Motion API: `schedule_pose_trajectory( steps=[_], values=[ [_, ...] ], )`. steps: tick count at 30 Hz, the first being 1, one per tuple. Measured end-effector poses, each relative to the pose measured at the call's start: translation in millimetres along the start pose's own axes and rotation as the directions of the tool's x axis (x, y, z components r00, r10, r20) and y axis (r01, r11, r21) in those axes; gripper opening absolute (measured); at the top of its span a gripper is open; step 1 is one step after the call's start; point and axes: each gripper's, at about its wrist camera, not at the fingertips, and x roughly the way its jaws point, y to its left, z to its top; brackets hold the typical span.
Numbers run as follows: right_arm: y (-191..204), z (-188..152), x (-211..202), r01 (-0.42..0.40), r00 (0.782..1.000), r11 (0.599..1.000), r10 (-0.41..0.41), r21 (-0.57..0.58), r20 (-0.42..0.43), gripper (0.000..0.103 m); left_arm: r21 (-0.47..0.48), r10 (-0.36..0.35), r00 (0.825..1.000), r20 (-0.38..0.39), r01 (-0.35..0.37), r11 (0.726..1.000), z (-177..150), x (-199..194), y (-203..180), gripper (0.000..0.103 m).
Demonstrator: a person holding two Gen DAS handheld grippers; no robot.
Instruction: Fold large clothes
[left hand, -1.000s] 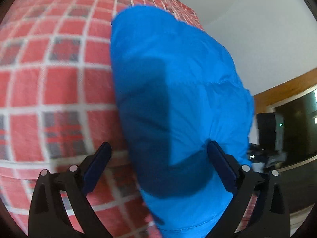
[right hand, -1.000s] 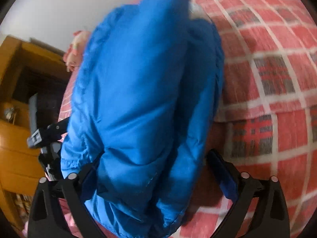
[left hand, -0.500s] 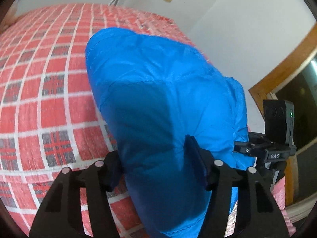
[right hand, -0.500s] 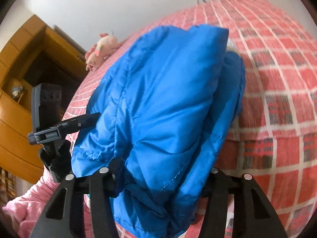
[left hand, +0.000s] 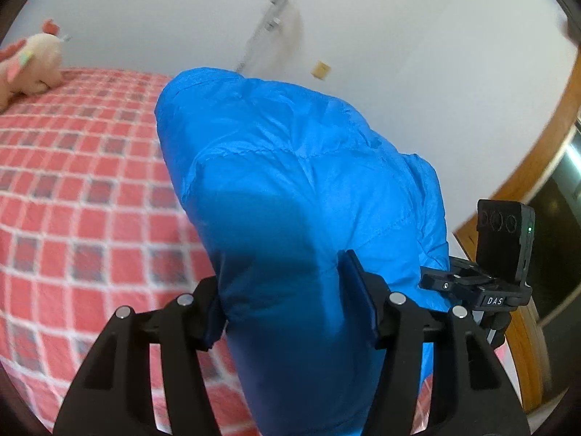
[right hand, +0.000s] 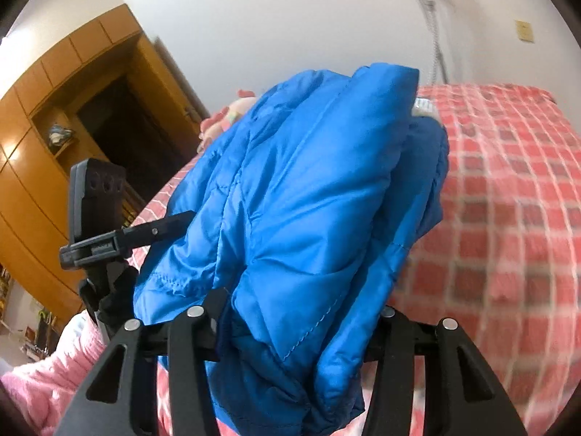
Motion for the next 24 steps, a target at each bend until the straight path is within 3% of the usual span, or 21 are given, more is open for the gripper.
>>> schedule_pose_trajectory(
  steps=[7,12,16,20,24],
  values=[
    [-16.8,49.4,90.1,-0.054,0.996,0.998,0.055,0.021,-0.076,0.050,-0.059,0.124,0.992,0.014,-0.123,0.991,34.0,9.8,69.8,0.057],
    [-42.4,39.0,147.4,-0.013,0.987,0.997,0.024,0.071,-0.161,0.054,-0.089,0.186,0.981,-0.061,-0.191,0.978,25.7,40.5,114.3,0.059],
    [-56.3,29.6,148.4,-0.048,0.987,0.991,0.066,0.127,-0.145,0.056,-0.115,0.163,0.985,-0.063,-0.169,0.979,18.7,48.8,127.6,0.063],
    [-50.2,29.3,134.7,0.033,0.988,0.993,-0.015,0.110,-0.157,0.063,-0.092,0.232,0.970,-0.070,-0.238,0.967,25.6,46.1,120.1,0.067],
    [-25.1,25.4,104.4,0.121,0.984,0.991,-0.113,0.052,-0.137,0.066,-0.052,0.331,0.941,-0.067,-0.335,0.941,22.5,30.1,108.0,0.071]
  ],
)
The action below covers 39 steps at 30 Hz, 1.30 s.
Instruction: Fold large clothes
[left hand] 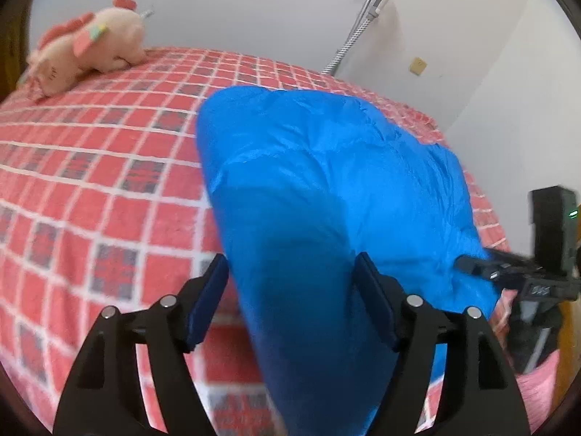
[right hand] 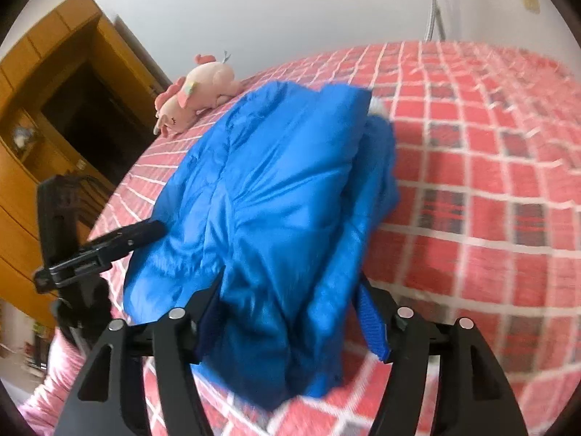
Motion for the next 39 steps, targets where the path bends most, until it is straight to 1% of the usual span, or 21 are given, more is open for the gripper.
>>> schedule_pose_trajectory(
  steps=[1,2,4,6,8,10,12,14,17,18,19,20,22,23,26,28,29,31,34,39],
  values=[
    [2.8,-5.3,-9.0,0.029,1.000,1.000,-0.029,-0.007,0.006,0.066,0.012,0.016,1.000,0.012,-0.016,1.000,-4.1,-8.2,-1.9,0.072],
    [5.1,-7.3,-14.3,0.041,0.999,0.999,-0.041,-0.013,0.011,0.066,0.028,0.024,0.999,0.021,-0.025,0.999,-9.3,-16.3,-4.5,0.074],
    [10.5,-15.7,-24.1,0.087,0.996,0.996,-0.086,-0.034,0.022,0.066,0.046,0.047,0.998,0.034,-0.049,0.998,-20.4,-28.2,-8.2,0.075],
    [10.8,-23.9,-21.6,0.137,0.991,0.990,-0.137,-0.037,0.013,0.066,0.056,0.058,0.998,0.038,-0.060,0.997,-28.7,-31.3,-9.5,0.076],
    [6.2,-31.0,-10.3,0.163,0.987,0.986,-0.163,-0.030,-0.005,0.066,0.063,0.063,0.997,0.034,-0.065,0.996,-36.8,-23.9,-7.1,0.077],
    [-6.1,-39.0,-0.4,0.151,0.988,0.989,-0.151,0.002,-0.026,0.066,0.067,0.069,0.997,0.037,-0.072,0.995,-43.8,-16.2,-6.4,0.078],
    [-12.2,-41.7,8.8,0.140,0.990,0.990,-0.139,0.026,-0.023,0.067,0.084,0.081,0.996,0.046,-0.085,0.993,-45.7,-13.9,-8.1,0.078],
    [-16.0,-43.2,8.8,0.125,0.992,0.991,-0.125,0.056,-0.017,0.067,0.083,0.088,0.995,0.045,-0.091,0.992,-47.5,-18.2,-11.2,0.078],
    [-10.3,-43.9,-0.3,0.147,0.989,0.988,-0.148,0.050,0.009,0.067,0.071,0.103,0.994,0.037,-0.106,0.992,-48.2,-25.5,-14.2,0.078],
    [-4.5,-44.7,-6.5,0.165,0.986,0.986,-0.166,0.038,0.025,0.069,0.070,0.116,0.993,0.039,-0.118,0.990,-49.2,-31.4,-15.9,0.079],
    [-0.8,-46.4,-12.1,0.182,0.983,0.983,-0.183,0.029,0.036,0.071,0.074,0.123,0.991,0.043,-0.126,0.989,-50.8,-36.3,-18.5,0.083],
    [3.4,-47.4,-17.0,0.203,0.978,0.979,-0.204,0.021,0.047,0.075,0.078,0.136,0.989,0.048,-0.140,0.987,-52.9,-41.0,-20.8,0.086],
    [10.9,-52.3,-29.7,0.234,0.969,0.972,-0.233,0.005,0.077,0.079,0.078,0.154,0.986,0.063,-0.159,0.984,-57.3,-51.4,-23.2,0.087],
    [14.6,-55.5,-35.9,0.234,0.968,0.972,-0.233,-0.002,0.089,0.081,0.075,0.154,0.986,0.065,-0.159,0.984,-59.6,-56.2,-23.2,0.087],
    [23.4,-66.8,-46.8,0.214,0.972,0.976,-0.211,-0.025,0.100,0.094,0.078,0.178,0.982,0.068,-0.183,0.980,-66.2,-66.4,-24.0,0.091],
    [31.0,-73.6,-51.9,0.218,0.971,0.975,-0.213,-0.045,0.110,0.098,0.082,0.196,0.978,0.073,-0.202,0.976,-73.2,-73.2,-25.7,0.091],
    [36.0,-78.9,-55.4,0.221,0.970,0.974,-0.213,-0.058,0.117,0.099,0.079,0.201,0.976,0.078,-0.207,0.975,-76.6,-76.5,-26.7,0.093],
    [43.9,-83.0,-58.4,0.224,0.969,0.972,-0.215,-0.069,0.119,0.099,0.072,0.223,0.971,0.083,-0.229,0.971,-81.8,-81.8,-28.3,0.098],
    [53.6,-91.7,-62.4,0.223,0.970,0.972,-0.214,-0.075,0.114,0.099,0.071,0.285,0.954,0.093,-0.292,0.954,-90.2,-90.1,-33.0,0.098],
    [65.8,-106.8,-67.7,0.256,0.962,0.963,-0.246,-0.085,0.117,0.099,0.073,0.269,0.956,0.116,-0.278,0.958,-103.4,-106.9,-41.5,0.098]
  ],
)
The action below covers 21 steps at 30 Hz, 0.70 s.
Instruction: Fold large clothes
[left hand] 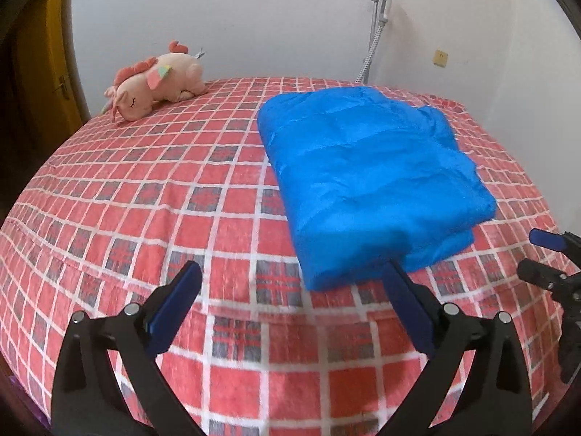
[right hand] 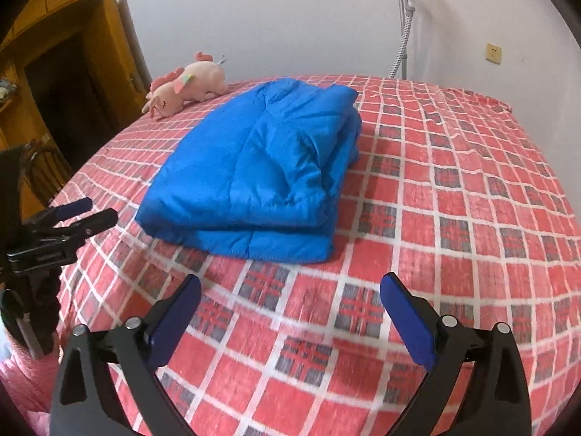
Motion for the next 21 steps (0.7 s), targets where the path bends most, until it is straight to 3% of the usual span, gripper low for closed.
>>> schedule_pose_trajectory(
  steps=[8,21],
  values=[
    [5.4,-12.0,-12.5,0.025,1.000,0.999,-0.025,0.033,-0.010,0.099,0.003,0.020,0.999,0.040,-0.020,1.000,-14.4,-24.5,-6.8,0.098],
    [19.7,-28.1,-40.6,0.032,0.998,0.999,-0.034,0.032,0.053,0.099,0.017,0.029,0.997,0.075,-0.030,0.999,-31.3,-53.1,-14.8,0.098]
  ],
)
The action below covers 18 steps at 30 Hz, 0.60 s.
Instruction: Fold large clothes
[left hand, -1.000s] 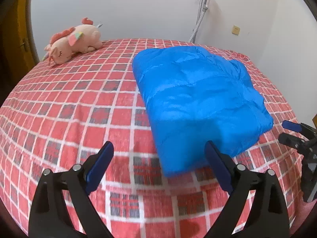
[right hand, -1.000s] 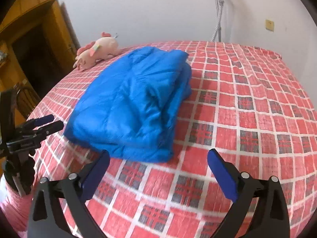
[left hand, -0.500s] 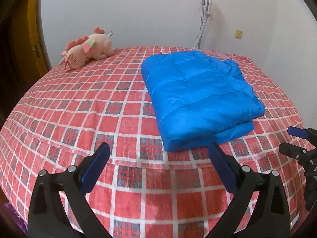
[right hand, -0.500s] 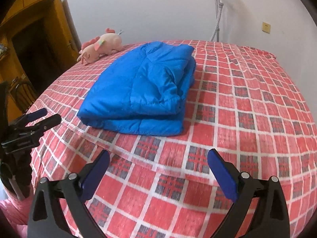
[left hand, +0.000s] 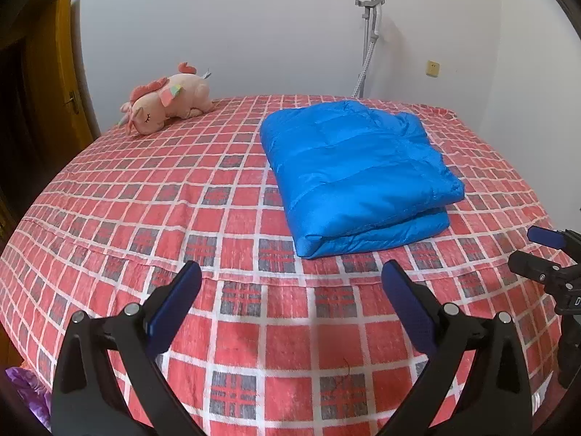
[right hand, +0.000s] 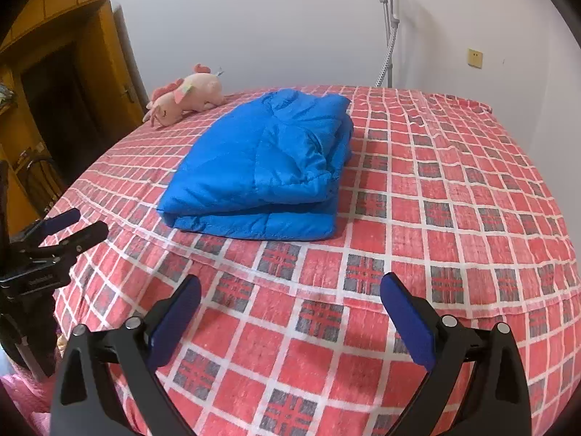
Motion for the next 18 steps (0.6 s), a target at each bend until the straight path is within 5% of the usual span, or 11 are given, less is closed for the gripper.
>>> schedule_pose_trajectory(
  steps=[18],
  values=[
    [6.4,-10.5,-14.5,0.002,1.000,1.000,-0.002,0.001,0.002,0.099,0.014,0.003,1.000,0.020,-0.003,1.000,-9.6,-20.1,-4.7,0.098]
  ],
)
